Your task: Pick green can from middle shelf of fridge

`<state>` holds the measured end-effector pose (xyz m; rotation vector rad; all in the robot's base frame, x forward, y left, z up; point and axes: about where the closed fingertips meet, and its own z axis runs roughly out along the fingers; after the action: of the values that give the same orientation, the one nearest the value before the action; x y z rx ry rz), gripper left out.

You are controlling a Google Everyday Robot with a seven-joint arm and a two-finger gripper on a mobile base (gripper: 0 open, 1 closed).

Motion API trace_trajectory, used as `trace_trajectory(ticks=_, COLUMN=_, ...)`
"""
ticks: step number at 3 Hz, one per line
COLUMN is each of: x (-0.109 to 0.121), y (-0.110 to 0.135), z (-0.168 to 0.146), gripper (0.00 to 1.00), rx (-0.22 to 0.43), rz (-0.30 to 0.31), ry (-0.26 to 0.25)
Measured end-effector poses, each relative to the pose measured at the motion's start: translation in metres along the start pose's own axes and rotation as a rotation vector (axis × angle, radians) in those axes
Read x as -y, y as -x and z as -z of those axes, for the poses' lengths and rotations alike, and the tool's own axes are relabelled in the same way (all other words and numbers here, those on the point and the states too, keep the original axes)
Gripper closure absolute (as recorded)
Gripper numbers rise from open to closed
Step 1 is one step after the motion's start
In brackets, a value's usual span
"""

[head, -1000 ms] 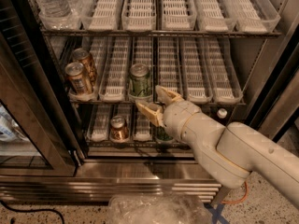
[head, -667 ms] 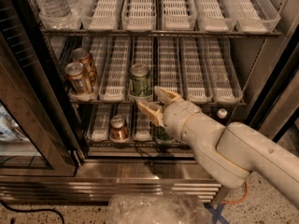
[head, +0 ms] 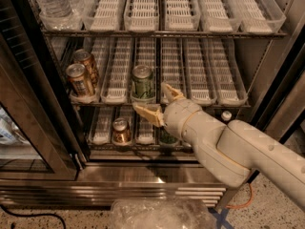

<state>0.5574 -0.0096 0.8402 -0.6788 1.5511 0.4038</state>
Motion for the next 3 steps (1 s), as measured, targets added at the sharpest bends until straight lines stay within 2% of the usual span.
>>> trace_trajectory(ticks=3, x=0.013, y=0.013, z=-0.039, gripper=0.29, rx=0.013, rz=0.009, ry=0.029)
